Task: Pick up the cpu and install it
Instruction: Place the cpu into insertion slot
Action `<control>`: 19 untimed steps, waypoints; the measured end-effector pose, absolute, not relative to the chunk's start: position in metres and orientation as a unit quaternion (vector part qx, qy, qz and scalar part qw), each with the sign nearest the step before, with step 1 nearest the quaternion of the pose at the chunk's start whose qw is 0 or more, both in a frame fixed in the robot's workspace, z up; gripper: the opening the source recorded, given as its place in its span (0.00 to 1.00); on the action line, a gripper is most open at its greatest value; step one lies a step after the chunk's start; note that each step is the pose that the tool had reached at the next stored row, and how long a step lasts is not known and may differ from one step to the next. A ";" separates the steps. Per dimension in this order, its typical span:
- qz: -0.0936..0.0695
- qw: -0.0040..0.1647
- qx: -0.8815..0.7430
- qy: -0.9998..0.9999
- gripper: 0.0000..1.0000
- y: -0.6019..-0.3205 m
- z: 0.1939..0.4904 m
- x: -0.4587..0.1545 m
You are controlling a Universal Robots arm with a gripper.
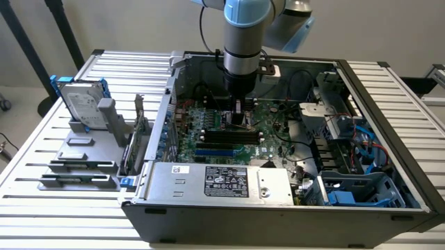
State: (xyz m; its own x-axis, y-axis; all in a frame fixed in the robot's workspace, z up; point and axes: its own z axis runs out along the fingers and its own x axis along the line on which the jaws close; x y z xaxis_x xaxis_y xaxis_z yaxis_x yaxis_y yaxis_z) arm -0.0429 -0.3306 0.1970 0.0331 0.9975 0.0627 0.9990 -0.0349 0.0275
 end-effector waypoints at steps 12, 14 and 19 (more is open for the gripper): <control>-0.031 0.011 -0.719 -0.695 0.55 -0.331 0.196 -0.043; -0.031 0.011 -0.719 -0.695 0.55 -0.331 0.196 -0.043; -0.031 0.010 -0.719 -0.695 0.55 -0.331 0.196 -0.043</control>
State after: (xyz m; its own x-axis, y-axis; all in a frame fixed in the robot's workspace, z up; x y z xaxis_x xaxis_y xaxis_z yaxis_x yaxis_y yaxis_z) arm -0.0429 -0.3308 0.1955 0.0333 0.9977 0.0587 0.9990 -0.0350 0.0276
